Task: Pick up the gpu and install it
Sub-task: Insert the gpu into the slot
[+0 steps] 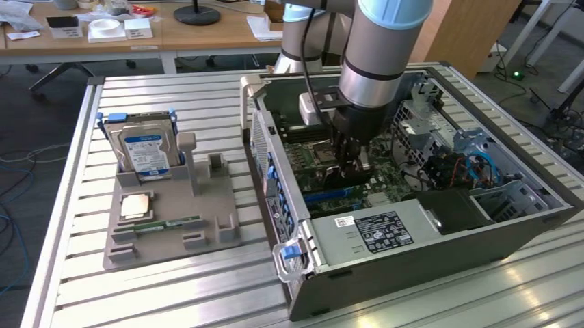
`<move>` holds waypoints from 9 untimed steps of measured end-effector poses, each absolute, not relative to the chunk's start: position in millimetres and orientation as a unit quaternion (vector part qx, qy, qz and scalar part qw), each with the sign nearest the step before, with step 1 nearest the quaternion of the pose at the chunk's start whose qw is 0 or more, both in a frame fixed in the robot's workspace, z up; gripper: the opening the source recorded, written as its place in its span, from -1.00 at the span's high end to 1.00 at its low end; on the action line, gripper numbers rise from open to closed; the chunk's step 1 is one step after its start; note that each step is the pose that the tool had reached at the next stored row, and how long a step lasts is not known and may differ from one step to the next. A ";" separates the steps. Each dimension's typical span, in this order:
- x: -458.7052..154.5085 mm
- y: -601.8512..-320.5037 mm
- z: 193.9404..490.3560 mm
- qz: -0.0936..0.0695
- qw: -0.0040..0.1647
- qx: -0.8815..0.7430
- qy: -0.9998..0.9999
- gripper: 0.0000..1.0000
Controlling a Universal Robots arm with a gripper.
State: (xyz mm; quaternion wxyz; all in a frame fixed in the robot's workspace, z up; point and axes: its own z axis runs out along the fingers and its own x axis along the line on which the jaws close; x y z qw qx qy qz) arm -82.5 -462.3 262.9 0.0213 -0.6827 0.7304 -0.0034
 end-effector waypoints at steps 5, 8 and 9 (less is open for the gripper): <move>-83.1 -462.3 262.6 -0.003 0.021 -0.683 0.730 0.47; -83.8 -462.2 262.4 -0.003 0.021 -0.683 0.730 0.47; -84.1 -462.2 262.3 -0.003 0.022 -0.683 0.730 0.47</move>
